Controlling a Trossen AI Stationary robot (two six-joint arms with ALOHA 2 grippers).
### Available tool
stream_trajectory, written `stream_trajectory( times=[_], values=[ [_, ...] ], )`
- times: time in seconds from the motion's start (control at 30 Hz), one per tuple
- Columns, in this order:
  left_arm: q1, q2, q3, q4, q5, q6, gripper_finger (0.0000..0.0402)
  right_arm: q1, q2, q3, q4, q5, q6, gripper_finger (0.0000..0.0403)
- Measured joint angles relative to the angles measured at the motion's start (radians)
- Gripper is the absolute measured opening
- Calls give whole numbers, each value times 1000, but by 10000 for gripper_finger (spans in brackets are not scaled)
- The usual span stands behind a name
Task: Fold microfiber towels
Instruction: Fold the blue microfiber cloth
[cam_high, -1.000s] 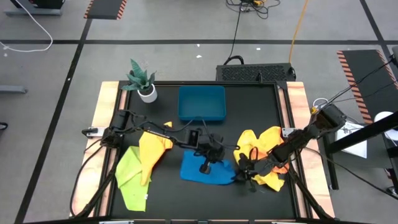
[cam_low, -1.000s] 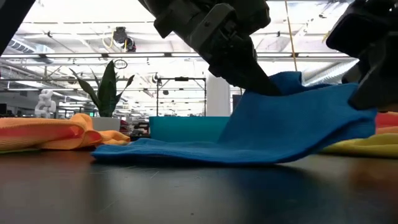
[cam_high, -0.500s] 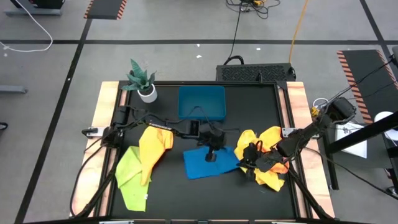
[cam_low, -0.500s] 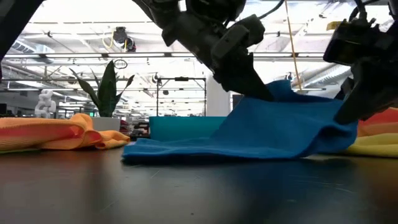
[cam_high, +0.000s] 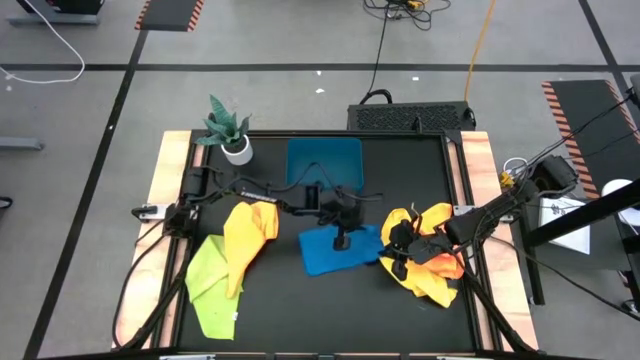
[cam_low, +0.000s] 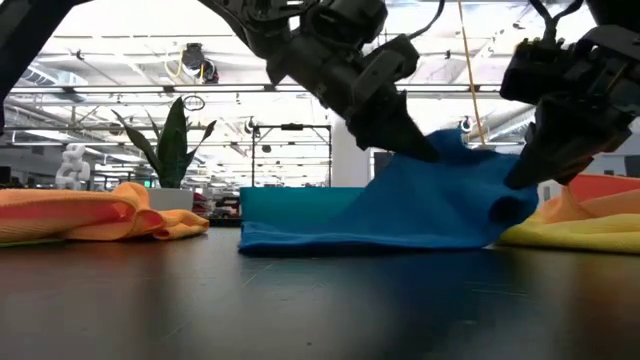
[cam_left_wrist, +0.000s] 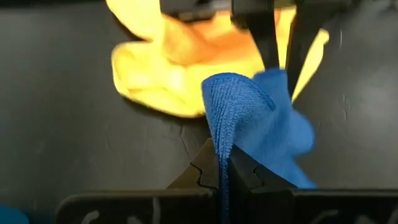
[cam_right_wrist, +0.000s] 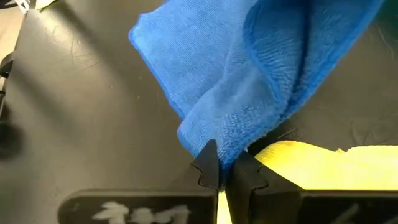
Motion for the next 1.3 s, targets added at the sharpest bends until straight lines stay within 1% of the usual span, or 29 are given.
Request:
stream_trajectory(
  times=[0.07,0.17,0.27,0.4,0.5,0.6,0.67,0.7,0.77,0.9,1.0,1.13,1.23,1.3],
  values=[
    [-1,0,-25,5,0,3,3,0,0,0,0,-2,0,0],
    [0,-1,-73,53,1,2,2,2,0,0,1,-4,10,0],
    [0,-39,-134,96,5,10,2,2,0,0,2,-11,27,0],
    [1,-138,-248,197,10,12,2,1,0,1,47,-49,21,0],
    [-7,-227,-349,266,17,5,2,7,0,2,132,-65,-17,0],
    [-42,-319,-443,341,17,-15,2,17,-1,2,238,-109,-75,0],
    [-83,-369,-485,387,-3,-21,1,24,-1,3,306,-150,-113,0],
    [-107,-394,-501,396,-23,-24,1,26,0,3,343,-165,-133,0],
    [-166,-431,-513,394,-94,-24,1,26,-1,3,408,-206,-168,0],
    [-303,-457,-498,390,-245,-8,1,40,1,17,478,-266,-225,0],
    [-402,-457,-471,393,-360,11,1,65,1,42,489,-276,-247,0],
    [-502,-457,-445,399,-510,-8,1,116,1,86,501,-271,-263,0],
    [-550,-457,-433,420,-577,-67,1,156,1,129,502,-272,-280,0],
    [-569,-457,-433,453,-582,-101,1,177,2,158,497,-272,-286,0]
  ],
)
